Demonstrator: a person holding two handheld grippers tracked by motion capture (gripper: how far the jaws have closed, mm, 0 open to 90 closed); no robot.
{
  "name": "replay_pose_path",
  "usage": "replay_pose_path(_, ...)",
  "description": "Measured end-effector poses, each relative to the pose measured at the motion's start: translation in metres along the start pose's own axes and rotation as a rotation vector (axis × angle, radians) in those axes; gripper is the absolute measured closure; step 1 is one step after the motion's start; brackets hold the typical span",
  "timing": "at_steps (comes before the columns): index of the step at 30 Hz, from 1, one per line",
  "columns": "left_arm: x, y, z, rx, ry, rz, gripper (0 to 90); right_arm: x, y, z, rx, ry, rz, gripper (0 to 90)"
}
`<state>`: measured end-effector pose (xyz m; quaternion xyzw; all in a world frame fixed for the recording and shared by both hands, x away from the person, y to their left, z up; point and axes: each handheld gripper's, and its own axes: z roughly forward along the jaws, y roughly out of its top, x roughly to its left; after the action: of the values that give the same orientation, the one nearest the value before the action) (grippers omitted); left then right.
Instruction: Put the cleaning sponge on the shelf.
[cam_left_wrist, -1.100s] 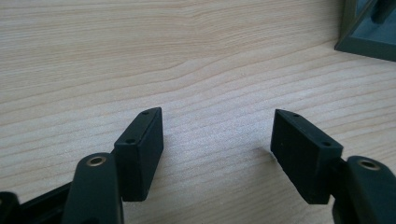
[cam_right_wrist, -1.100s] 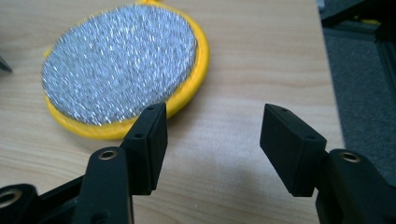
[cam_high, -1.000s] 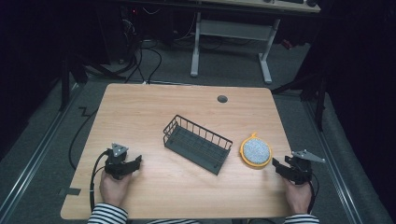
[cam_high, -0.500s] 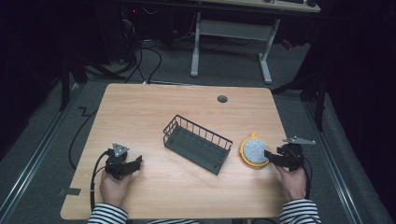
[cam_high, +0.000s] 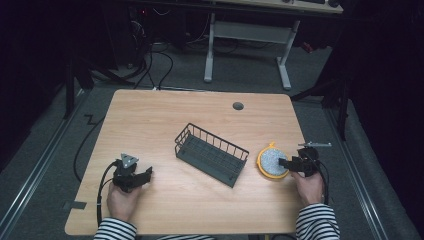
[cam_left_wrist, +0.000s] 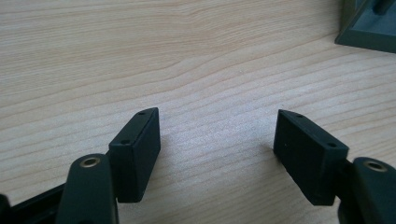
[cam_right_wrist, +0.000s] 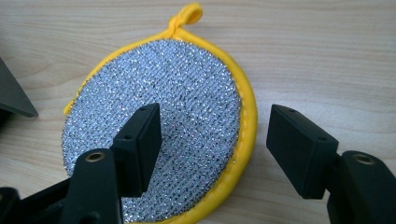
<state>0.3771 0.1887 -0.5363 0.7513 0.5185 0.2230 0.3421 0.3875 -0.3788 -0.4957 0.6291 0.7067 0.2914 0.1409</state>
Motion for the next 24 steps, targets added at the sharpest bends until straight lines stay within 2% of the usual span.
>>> replay_pose_path(7,0.0,0.0,0.0,-0.001,-0.002,0.0,31.8,-0.003,0.001,0.006,0.042,0.035,0.008,45.9)
replay_pose_path(10,0.001,0.0,0.0,0.0,-0.006,-0.001,31.8,-0.004,0.001,0.007,0.057,0.06,0.01,55.4)
replay_pose_path(11,0.001,0.0,0.0,-0.002,-0.008,-0.005,31.9,-0.004,0.001,0.007,0.055,0.065,0.0,59.4)
replay_pose_path(12,0.001,0.0,0.0,-0.004,-0.011,-0.01,31.9,0.001,0.002,0.005,0.047,0.047,-0.045,67.7)
replay_pose_path(13,0.001,0.0,0.0,-0.002,-0.012,-0.01,31.9,0.001,0.002,0.005,0.047,0.047,-0.045,67.7)
replay_pose_path(14,0.001,0.0,0.0,-0.004,-0.011,-0.01,31.8,0.006,0.003,0.005,0.049,0.037,-0.072,74.6)
replay_pose_path(16,0.001,0.0,0.0,-0.004,-0.011,-0.009,31.8,0.008,0.003,0.005,0.054,0.039,-0.08,75.9)
replay_pose_path(19,0.002,0.0,0.0,-0.003,-0.019,-0.012,31.6,0.014,0.004,0.003,0.048,0.014,-0.117,78.3)
replay_pose_path(22,0.002,0.0,0.0,-0.006,-0.021,-0.011,31.6,0.017,0.005,0.001,0.045,0.017,-0.129,79.0)
replay_pose_path(24,0.001,0.0,0.001,-0.005,-0.02,-0.004,31.6,0.018,0.008,-0.006,0.009,0.038,-0.12,79.3)
